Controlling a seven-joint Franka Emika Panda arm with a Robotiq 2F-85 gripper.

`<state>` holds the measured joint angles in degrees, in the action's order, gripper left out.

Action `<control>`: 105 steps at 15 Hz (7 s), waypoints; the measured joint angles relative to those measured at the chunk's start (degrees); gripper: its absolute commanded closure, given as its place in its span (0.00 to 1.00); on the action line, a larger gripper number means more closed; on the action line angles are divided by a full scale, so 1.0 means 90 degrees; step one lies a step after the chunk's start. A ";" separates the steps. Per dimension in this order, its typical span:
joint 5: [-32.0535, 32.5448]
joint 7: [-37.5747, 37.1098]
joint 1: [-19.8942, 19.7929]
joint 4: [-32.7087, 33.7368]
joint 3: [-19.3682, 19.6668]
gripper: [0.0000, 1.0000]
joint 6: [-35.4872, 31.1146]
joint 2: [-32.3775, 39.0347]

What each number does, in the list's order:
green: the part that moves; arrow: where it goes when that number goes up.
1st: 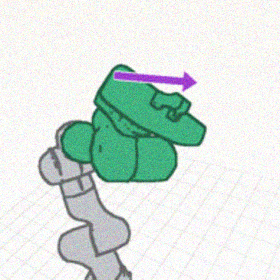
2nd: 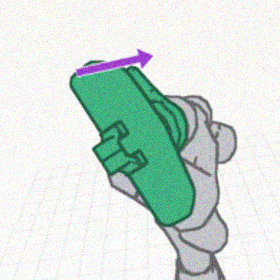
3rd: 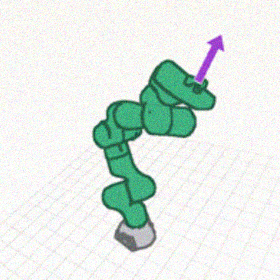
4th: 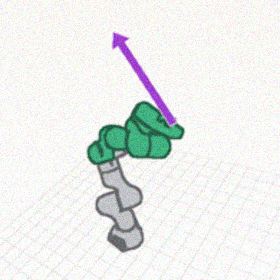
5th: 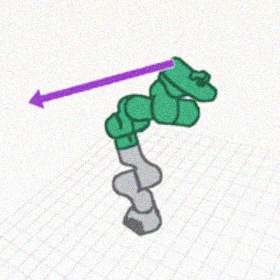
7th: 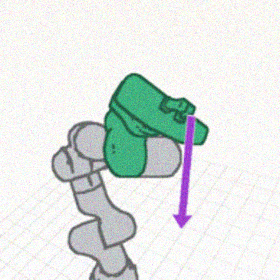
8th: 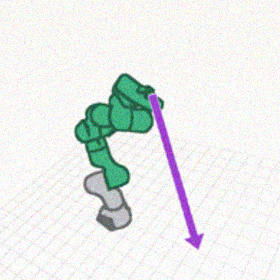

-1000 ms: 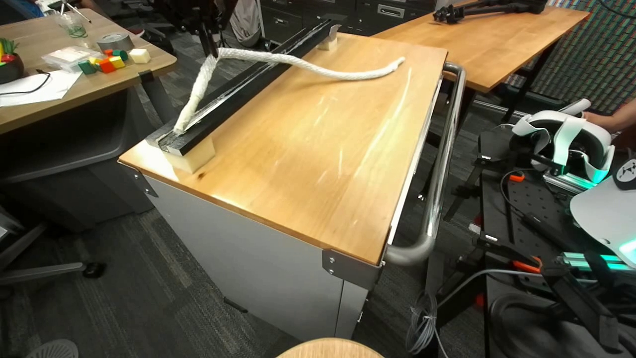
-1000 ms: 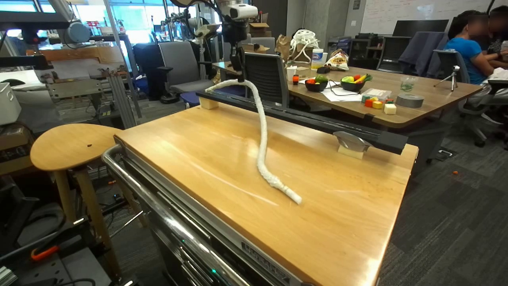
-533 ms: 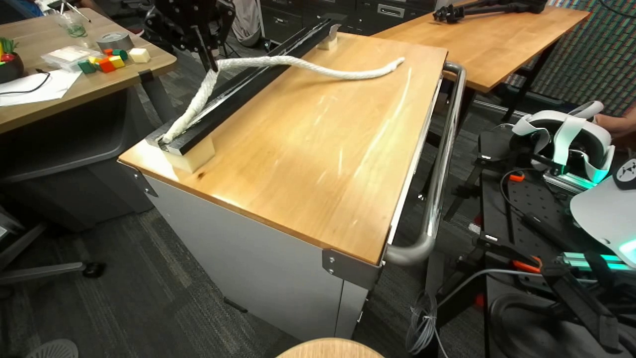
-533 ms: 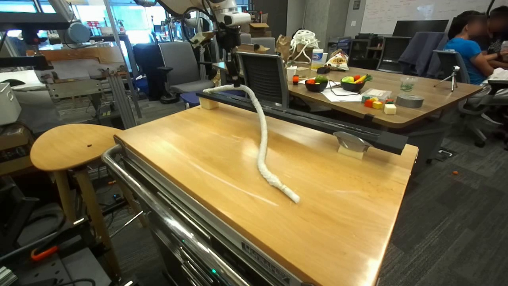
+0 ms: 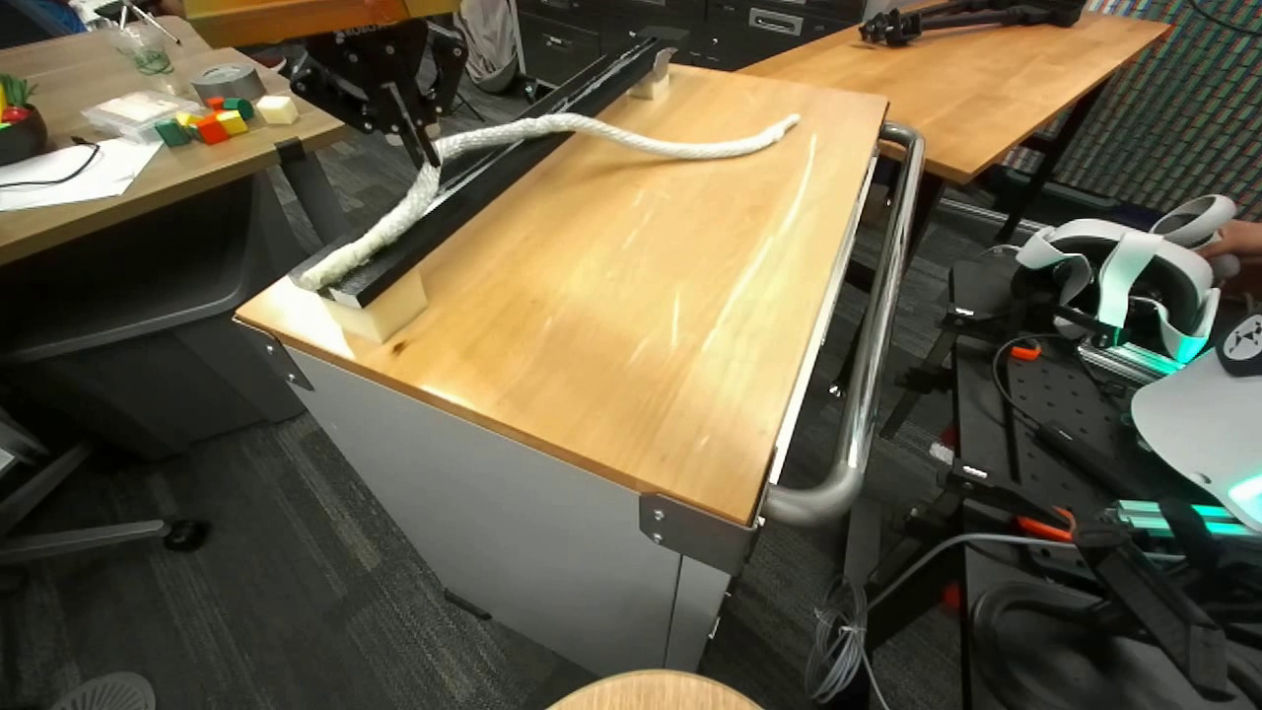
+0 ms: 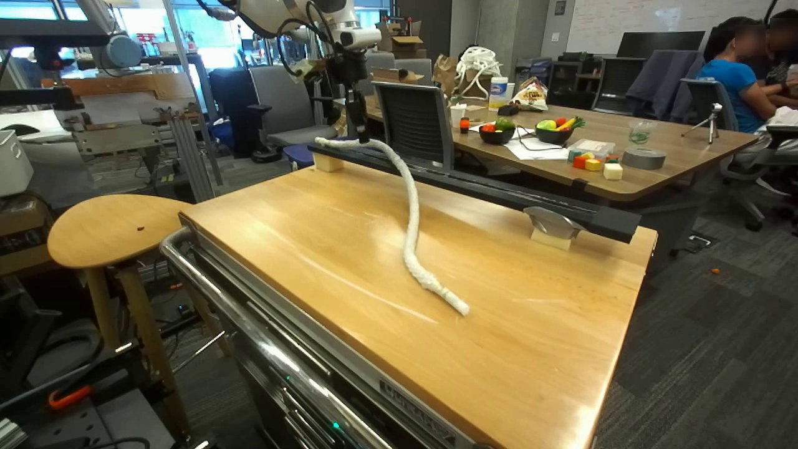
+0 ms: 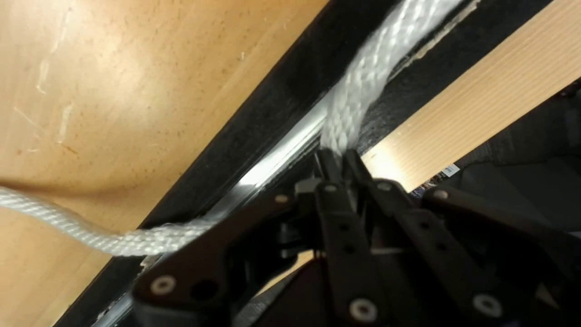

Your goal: Put the rope along the center of the black object

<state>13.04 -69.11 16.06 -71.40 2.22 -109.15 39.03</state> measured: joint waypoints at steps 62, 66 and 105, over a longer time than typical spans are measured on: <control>0.0036 -0.1963 -0.0943 -0.4038 0.0240 0.00 -0.2771 -0.3291; -0.1630 -0.1441 -0.1439 -0.5446 0.0218 0.00 -0.4186 -0.3554; -0.1084 -0.2058 -0.2704 -0.7140 0.0707 0.00 -0.3562 -0.4289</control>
<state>3.29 -87.63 -8.27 -135.66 8.58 -141.22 0.44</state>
